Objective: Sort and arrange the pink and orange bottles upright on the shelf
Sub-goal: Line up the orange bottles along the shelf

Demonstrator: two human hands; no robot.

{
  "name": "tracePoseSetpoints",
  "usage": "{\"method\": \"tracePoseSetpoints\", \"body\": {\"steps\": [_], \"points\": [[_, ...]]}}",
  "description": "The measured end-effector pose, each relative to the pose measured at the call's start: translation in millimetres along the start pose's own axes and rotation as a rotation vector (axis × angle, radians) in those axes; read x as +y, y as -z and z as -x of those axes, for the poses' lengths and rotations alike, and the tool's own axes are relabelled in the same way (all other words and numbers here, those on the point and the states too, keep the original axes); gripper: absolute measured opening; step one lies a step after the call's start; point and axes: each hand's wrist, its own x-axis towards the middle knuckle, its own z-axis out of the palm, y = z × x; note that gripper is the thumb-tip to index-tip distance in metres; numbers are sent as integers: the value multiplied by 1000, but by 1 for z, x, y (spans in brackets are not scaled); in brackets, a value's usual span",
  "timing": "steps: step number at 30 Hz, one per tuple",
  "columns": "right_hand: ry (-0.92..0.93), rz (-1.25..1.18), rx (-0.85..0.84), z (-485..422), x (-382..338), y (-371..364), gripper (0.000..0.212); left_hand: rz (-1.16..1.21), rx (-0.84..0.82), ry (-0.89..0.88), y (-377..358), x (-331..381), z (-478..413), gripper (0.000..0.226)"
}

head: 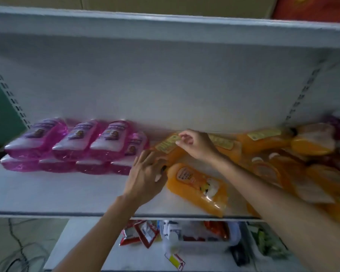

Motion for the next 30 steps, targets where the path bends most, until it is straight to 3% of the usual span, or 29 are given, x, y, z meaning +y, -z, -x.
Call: {"method": "tracePoseSetpoints", "body": {"steps": [7, 13, 16, 18, 23, 26, 30], "points": [[-75, 129, -29, 70, 20, 12, 32, 128, -161, 31, -24, 38, 1, 31], [-199, 389, 224, 91, 43, 50, 38, 123, -245, 12, -28, 74, -13, 54], [-460, 517, 97, 95, 66, 84, 63, 146, -338, -11, -29, 100, -27, 49], [-532, 508, -18, 99, 82, 96, 70, 57, -493, -51, -30, 124, -34, 56], [-456, 503, -81, 105, 96, 93, 52, -110, -686, -138, -64, 175, -37, 104], [-372, 493, -42, 107, 95, 99, 45, -167, -647, -54, -77, 183, -40, 103], [-281, 201, 7, 107, 97, 124, 46, -174, -596, 10, -72, 192, -41, 97]]}}
